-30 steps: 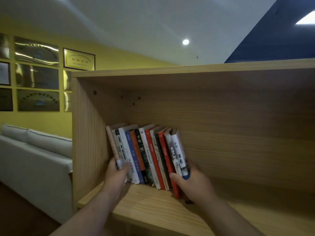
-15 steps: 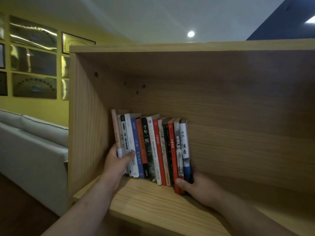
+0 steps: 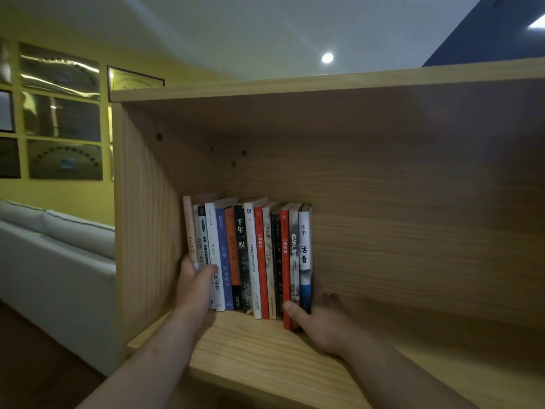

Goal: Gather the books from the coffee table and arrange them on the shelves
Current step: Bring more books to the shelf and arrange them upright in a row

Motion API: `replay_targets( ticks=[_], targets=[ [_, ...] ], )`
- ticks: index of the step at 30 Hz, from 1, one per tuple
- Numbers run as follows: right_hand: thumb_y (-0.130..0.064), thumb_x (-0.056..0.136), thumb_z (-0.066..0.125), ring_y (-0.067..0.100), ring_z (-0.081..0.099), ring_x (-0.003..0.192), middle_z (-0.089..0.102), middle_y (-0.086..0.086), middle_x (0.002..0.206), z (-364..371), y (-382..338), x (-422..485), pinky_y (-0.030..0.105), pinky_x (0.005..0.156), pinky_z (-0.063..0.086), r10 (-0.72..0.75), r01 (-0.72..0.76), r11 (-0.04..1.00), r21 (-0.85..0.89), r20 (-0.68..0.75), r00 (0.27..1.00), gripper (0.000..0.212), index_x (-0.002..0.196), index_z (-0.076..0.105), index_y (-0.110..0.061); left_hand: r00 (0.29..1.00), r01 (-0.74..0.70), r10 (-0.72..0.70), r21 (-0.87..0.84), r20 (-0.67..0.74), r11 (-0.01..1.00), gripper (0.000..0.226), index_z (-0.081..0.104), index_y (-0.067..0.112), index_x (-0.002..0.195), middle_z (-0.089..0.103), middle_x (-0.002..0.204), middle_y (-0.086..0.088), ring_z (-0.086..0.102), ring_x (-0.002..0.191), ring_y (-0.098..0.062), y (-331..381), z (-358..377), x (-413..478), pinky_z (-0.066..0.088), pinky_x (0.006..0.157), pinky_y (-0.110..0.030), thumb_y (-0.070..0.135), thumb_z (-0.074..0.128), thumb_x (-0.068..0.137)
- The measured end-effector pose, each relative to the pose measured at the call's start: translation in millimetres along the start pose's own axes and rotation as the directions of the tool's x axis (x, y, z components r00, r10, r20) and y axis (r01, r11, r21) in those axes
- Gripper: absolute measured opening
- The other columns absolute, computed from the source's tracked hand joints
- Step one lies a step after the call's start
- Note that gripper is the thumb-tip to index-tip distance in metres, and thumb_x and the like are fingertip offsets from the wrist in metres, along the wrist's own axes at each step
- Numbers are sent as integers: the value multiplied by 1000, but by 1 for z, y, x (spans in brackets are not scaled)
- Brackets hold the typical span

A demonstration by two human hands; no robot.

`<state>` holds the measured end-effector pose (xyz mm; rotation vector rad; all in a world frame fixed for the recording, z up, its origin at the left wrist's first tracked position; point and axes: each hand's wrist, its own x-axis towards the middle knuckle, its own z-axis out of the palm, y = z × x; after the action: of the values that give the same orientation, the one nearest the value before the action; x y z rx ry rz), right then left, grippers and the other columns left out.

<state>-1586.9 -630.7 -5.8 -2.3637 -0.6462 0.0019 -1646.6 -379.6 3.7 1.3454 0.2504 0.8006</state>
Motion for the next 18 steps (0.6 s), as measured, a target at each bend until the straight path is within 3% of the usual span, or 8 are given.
replay_targets(
  ticks=[2, 4, 6, 8, 11, 14, 18],
  targets=[
    [-82, 82, 44, 23, 38, 144, 41, -2, 158, 0, 1, -2, 42, 117, 34, -16, 15, 1000, -13, -39, 999, 92, 158, 14, -40, 999, 0, 4, 117, -38, 993, 29, 50, 30, 110, 69, 112, -7, 70, 92, -26, -1, 2, -1, 60, 79, -47, 31, 58, 82],
    [-80, 80, 49, 20, 39, 142, 42, -7, 151, -3, 2, -4, 40, 112, 35, -63, 64, 998, 24, -69, 996, 87, 154, 18, -47, 987, -48, 96, 342, -125, 938, 31, 51, 19, 113, 63, 117, -10, 64, 96, -25, -1, 4, -5, 57, 77, -44, 33, 59, 86],
    [-77, 77, 53, 15, 44, 134, 44, -23, 132, -5, 3, -6, 37, 108, 40, -108, 118, 989, 93, -109, 988, 71, 141, 27, -62, 931, -126, 297, 579, -211, 806, 41, 48, 21, 119, 50, 119, -2, 53, 100, -17, -1, 3, -14, 50, 67, -32, 37, 65, 86],
    [-67, 76, 63, 6, 49, 123, 39, -37, 116, -5, 2, -7, 35, 106, 44, -90, 112, 977, 179, -127, 988, 56, 121, 31, -75, 884, -235, 448, 698, -136, 676, 49, 44, 31, 119, 38, 111, 10, 45, 100, -10, -2, -1, -21, 46, 68, -26, 40, 70, 80],
    [-56, 75, 73, -5, 47, 113, 38, -43, 111, -4, 2, -8, 33, 106, 44, -111, 134, 970, 200, -124, 986, 69, 128, 31, -70, 950, -217, 312, 713, -2, 667, 37, 44, 31, 103, 38, 100, 10, 52, 98, -17, -1, 0, -23, 57, 78, -40, 36, 74, 81],
    [-54, 75, 75, -12, 48, 103, 41, -42, 112, -4, 1, -5, 28, 103, 43, -108, 132, 970, 206, -126, 986, 67, 121, 31, -75, 969, -176, 248, 718, 5, 673, 46, 45, 25, 105, 36, 101, 5, 47, 109, -24, 3, 5, -18, 50, 92, -45, 40, 79, 76],
    [-52, 79, 74, 5, 51, 122, 46, -21, 130, 0, -2, -2, 35, 107, 45, -79, 109, 979, 171, -174, 982, 76, 143, 32, -51, 975, -129, 223, 780, -14, 612, 78, 46, 20, 120, 31, 106, 6, 42, 117, -25, 2, 8, -16, 46, 99, -47, 61, 81, 63]
  ],
)
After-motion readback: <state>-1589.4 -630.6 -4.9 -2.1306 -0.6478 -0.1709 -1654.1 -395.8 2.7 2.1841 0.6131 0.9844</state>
